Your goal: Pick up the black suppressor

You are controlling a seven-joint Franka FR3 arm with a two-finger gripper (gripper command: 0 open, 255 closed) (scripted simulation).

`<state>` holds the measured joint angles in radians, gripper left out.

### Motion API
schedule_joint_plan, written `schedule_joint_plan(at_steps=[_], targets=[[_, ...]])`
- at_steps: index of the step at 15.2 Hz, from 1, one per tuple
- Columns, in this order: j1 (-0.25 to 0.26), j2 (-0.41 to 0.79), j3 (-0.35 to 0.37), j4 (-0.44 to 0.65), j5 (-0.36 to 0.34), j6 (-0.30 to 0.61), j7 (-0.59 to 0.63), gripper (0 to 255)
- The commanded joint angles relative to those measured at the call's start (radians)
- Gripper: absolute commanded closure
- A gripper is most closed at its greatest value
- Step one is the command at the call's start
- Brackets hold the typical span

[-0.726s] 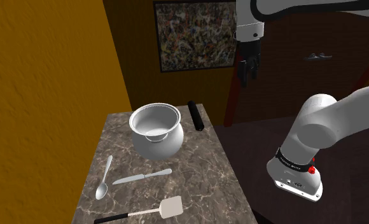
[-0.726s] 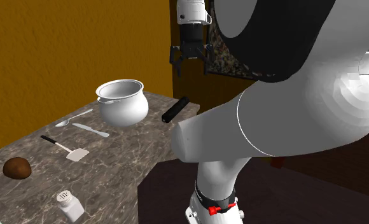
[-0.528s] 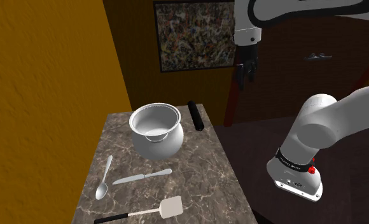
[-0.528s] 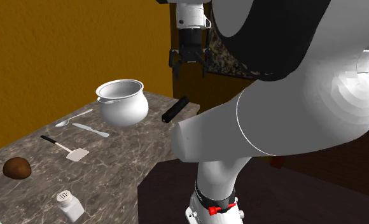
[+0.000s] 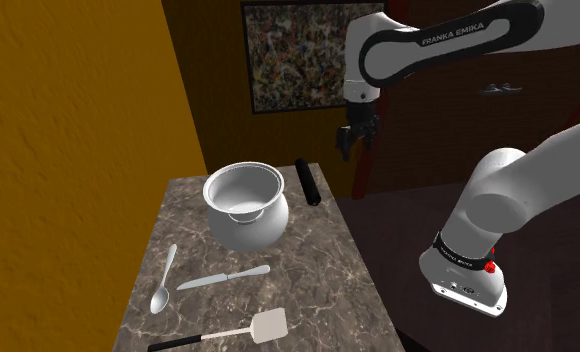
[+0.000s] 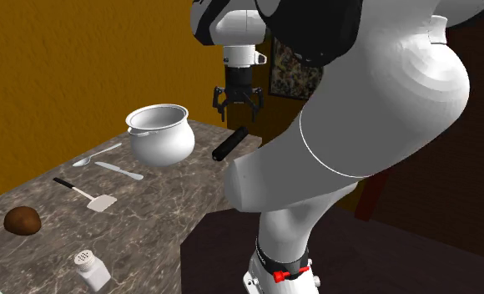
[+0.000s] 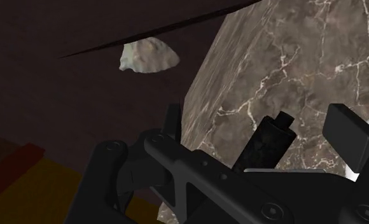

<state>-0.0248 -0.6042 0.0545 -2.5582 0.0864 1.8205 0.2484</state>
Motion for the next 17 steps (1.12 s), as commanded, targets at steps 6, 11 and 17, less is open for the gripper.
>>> schedule_joint_plan(at_steps=[6,11,17], targets=[[-0.021,0.209,0.047,-0.027,0.043,0.325,0.139,0],[-0.040,0.394,0.070,0.005,0.050,0.540,0.236,0],[-0.054,0.580,0.079,0.063,0.034,0.722,0.329,0]])
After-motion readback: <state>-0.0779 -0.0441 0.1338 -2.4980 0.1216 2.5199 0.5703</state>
